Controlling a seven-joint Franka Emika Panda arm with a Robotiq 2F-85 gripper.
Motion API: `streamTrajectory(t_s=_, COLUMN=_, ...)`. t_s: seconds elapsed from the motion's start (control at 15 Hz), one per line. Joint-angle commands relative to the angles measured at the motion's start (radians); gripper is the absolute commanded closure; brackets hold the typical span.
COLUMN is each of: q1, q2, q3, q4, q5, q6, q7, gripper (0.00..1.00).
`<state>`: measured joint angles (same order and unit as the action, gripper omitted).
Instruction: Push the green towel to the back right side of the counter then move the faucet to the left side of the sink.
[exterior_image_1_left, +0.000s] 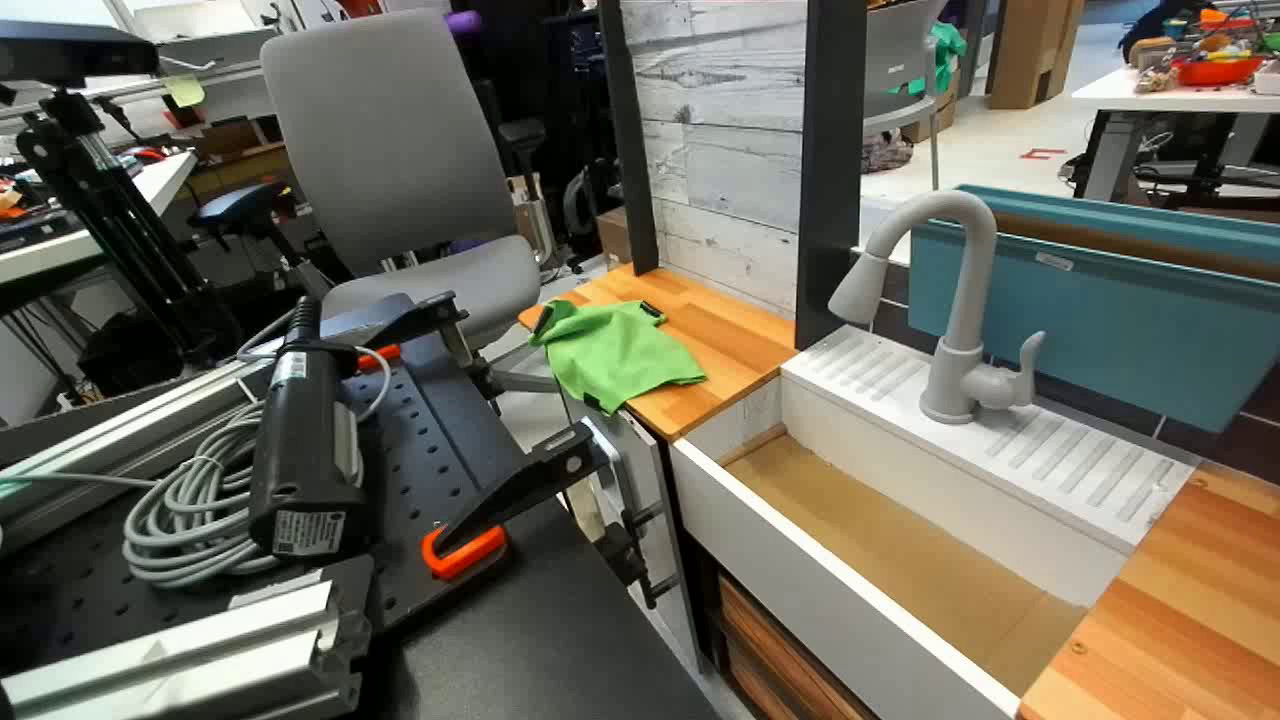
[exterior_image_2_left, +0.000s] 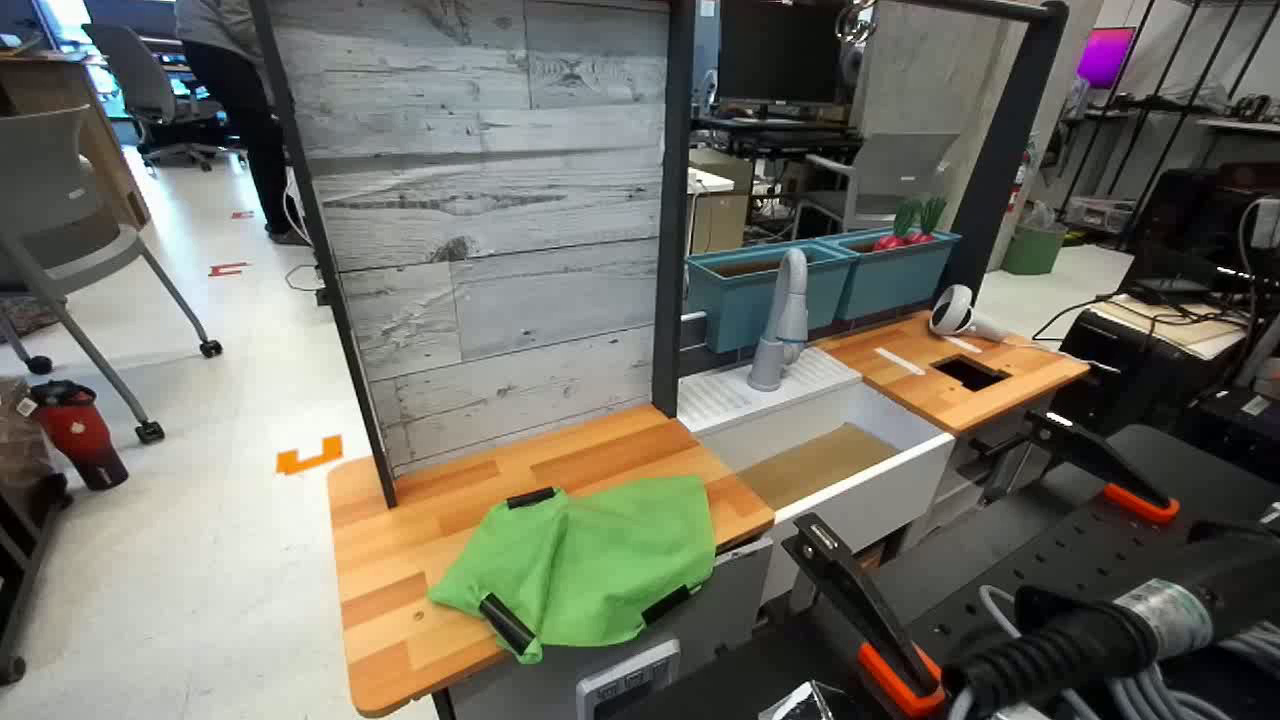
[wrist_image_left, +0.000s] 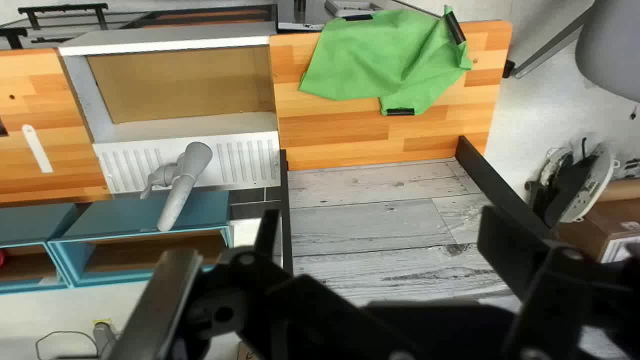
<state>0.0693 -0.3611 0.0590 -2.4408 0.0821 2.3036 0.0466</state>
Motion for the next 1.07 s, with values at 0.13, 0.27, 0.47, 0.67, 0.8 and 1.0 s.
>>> streamTrajectory(t_s=0.13, q1=0.000, q2=0.000, q3=0.001, q4=0.003, q5=0.000, q6=-0.003, q7=0.000, gripper=0.00)
streamTrajectory(t_s=0.27, q1=-0.001, q2=0.000, q3=0.001, q4=0.003, q5=0.000, q6=-0.003, q7=0.000, gripper=0.00)
streamTrajectory(t_s=0.47, q1=0.001, q2=0.026, q3=0.014, q4=0.000, q5=-0.002, q6=0.039, q7=0.028, gripper=0.00)
streamTrajectory(t_s=0.67, q1=0.014, q2=0.097, q3=0.046, q4=0.003, q5=-0.010, q6=0.114, q7=0.046, gripper=0.00)
streamTrajectory(t_s=0.8, q1=0.028, q2=0.172, q3=0.078, q4=0.003, q5=-0.023, q6=0.187, q7=0.059, gripper=0.00)
streamTrajectory(t_s=1.0, q1=0.055, q2=0.330, q3=0.119, q4=0.031, q5=-0.054, q6=0.280, q7=0.076, gripper=0.00)
